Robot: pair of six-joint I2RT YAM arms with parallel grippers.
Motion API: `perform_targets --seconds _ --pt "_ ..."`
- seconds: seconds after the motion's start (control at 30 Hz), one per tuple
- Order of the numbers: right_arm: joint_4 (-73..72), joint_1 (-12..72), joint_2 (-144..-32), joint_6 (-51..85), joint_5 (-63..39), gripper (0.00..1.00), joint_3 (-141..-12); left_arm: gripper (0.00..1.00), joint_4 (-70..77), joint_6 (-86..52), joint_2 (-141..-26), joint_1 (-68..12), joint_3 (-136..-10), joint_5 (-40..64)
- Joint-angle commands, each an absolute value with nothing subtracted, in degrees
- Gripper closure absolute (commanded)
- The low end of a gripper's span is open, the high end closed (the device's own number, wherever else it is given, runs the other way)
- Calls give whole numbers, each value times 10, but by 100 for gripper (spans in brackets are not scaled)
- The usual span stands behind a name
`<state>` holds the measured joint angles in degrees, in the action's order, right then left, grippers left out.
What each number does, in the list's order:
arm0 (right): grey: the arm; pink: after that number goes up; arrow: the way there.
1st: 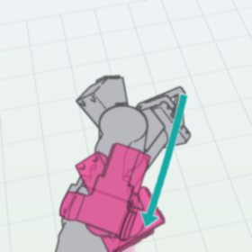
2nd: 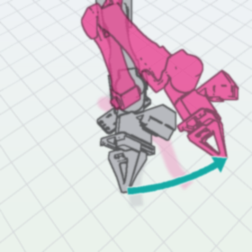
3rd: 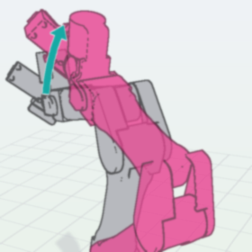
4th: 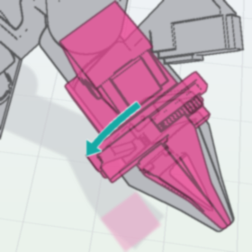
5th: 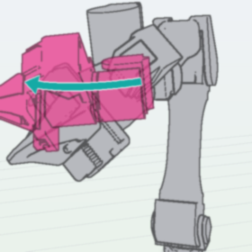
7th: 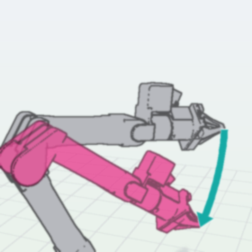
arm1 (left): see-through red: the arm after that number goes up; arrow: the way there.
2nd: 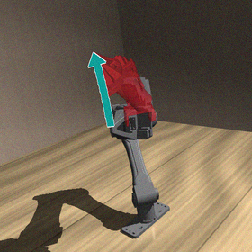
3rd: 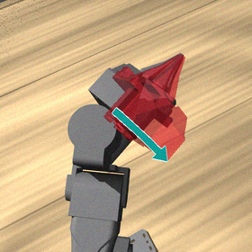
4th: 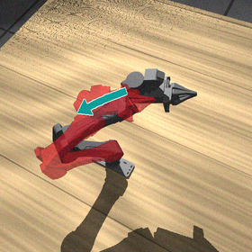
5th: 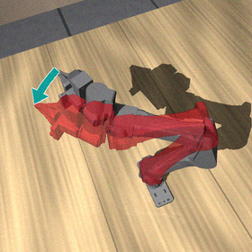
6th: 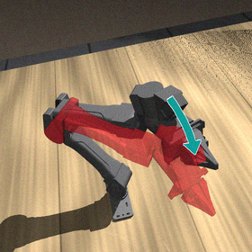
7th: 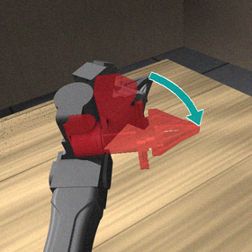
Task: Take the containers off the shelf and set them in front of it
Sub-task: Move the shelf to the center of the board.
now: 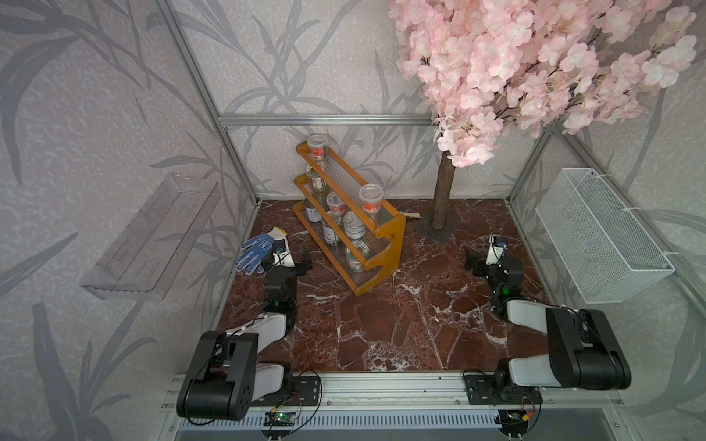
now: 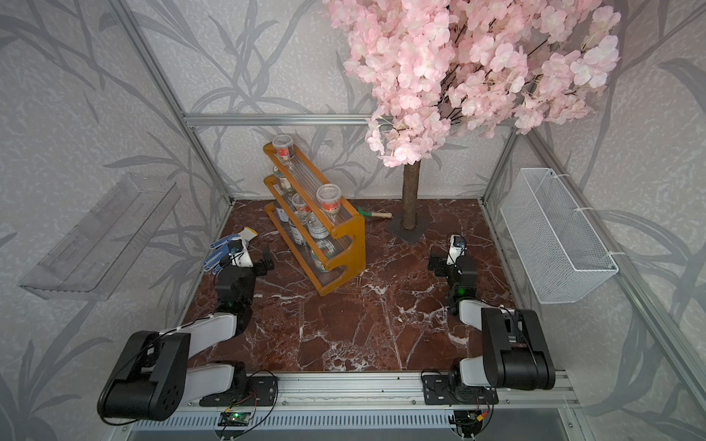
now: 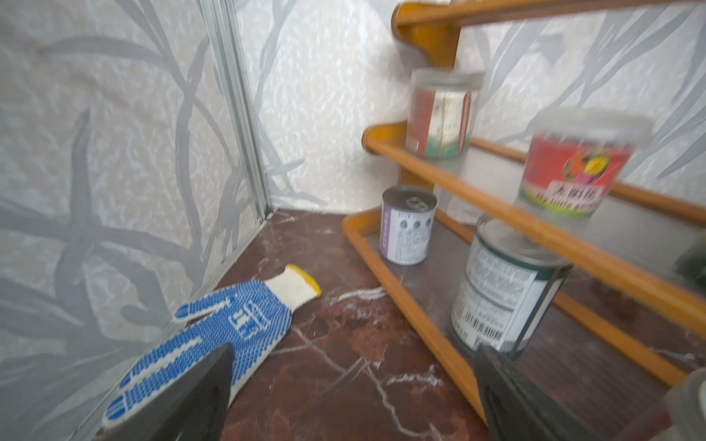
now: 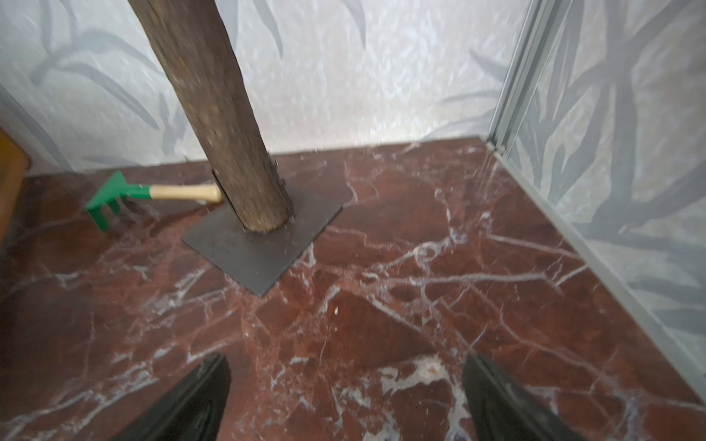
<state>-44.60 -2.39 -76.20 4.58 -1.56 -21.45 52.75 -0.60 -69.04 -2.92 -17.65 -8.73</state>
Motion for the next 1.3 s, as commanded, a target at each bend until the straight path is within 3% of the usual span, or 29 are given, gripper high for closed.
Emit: perform_targets --seconds 0.0,0.3,0.53,0.63,0.87,1.03,1.27 --pt "-359 -19 -677 68 -38 1 -229 0 379 -22 -633 -32 -212 -39" --pt "-54 73 -472 146 -59 1 -315 0 148 -54 -532 -32 -297 104" --pt "60 191 -393 241 -74 1 -330 0 52 -85 -499 -33 -335 289" --pt "81 252 -412 275 -59 1 -350 0 23 -96 -477 -33 -318 331" --pt "102 420 -553 336 116 1 -437 0 0 -158 -370 -34 -252 317" --pt "103 500 -660 336 191 1 -505 0 -8 -194 -336 -38 -235 326" --pt "120 581 -755 461 256 1 -579 0 -24 -197 -336 -41 -243 352"
